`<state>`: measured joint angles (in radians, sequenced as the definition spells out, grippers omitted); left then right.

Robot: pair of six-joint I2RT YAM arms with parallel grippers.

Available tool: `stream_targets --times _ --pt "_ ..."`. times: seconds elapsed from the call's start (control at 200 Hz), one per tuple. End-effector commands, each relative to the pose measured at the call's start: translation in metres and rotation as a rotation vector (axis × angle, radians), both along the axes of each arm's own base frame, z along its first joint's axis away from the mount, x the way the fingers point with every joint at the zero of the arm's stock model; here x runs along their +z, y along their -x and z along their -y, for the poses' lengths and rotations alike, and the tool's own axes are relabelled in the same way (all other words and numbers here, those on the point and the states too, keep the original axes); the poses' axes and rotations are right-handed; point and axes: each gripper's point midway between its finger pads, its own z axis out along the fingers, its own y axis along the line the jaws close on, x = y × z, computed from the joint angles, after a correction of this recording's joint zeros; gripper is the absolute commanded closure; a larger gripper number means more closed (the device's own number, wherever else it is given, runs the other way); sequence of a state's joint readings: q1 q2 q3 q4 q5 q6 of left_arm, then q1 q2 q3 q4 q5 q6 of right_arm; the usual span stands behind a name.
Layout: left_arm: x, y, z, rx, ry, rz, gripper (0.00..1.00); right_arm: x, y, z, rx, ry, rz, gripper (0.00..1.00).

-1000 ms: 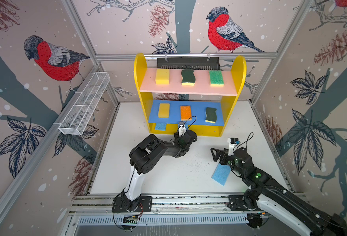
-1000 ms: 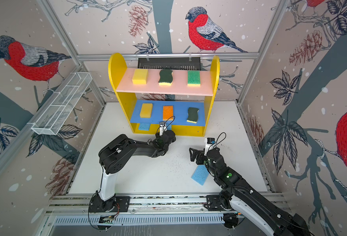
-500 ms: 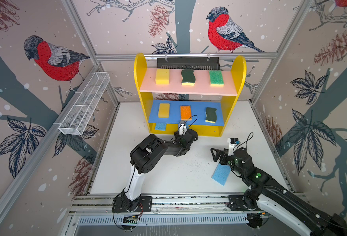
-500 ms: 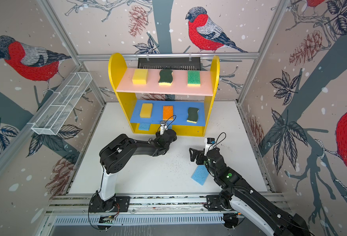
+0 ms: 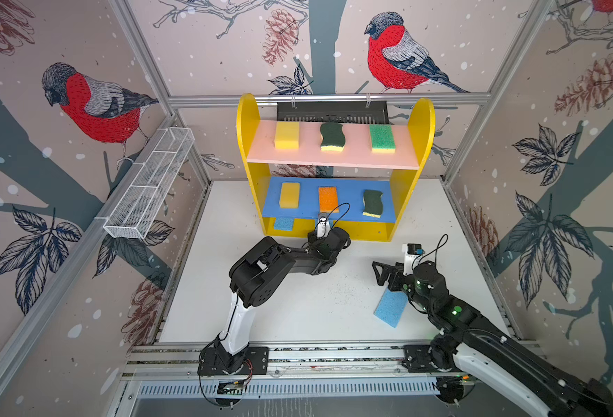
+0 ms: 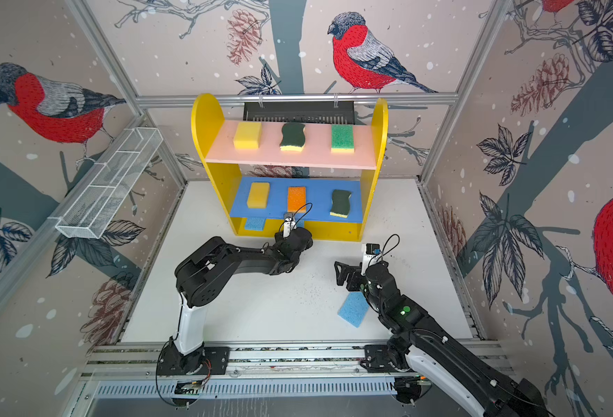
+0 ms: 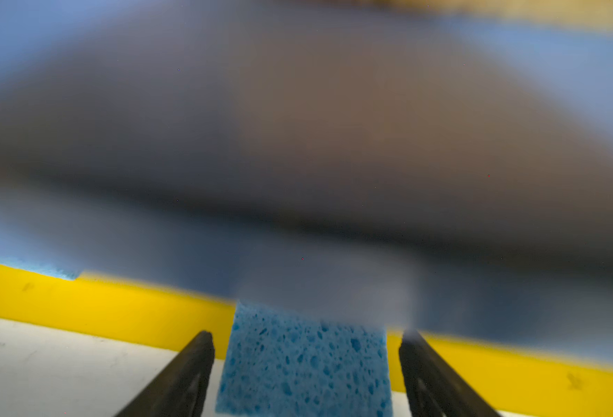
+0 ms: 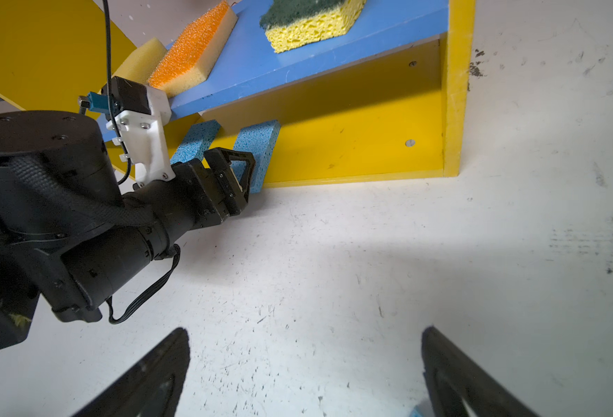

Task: Arrange cleaning sponges on a shelf
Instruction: Place the cleaning sponge on the shelf.

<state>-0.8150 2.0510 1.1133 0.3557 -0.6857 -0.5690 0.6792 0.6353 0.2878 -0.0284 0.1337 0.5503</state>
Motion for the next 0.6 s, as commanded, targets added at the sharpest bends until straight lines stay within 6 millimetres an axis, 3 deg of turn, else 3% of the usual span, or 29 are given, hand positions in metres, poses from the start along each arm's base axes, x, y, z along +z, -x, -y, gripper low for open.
stream_targets --times 0.0,0.595 --pt "-0.001 0.005 -0.001 -0.021 -0.018 -0.023 0.19 0.007 -0.002 0.0 -0.008 -0.009 0.013 0.0" --pt "0.03 0.02 -0.001 -0.073 0.074 0.009 0.18 0.018 -0.001 0.005 -0.023 -0.006 0.034 0.0"
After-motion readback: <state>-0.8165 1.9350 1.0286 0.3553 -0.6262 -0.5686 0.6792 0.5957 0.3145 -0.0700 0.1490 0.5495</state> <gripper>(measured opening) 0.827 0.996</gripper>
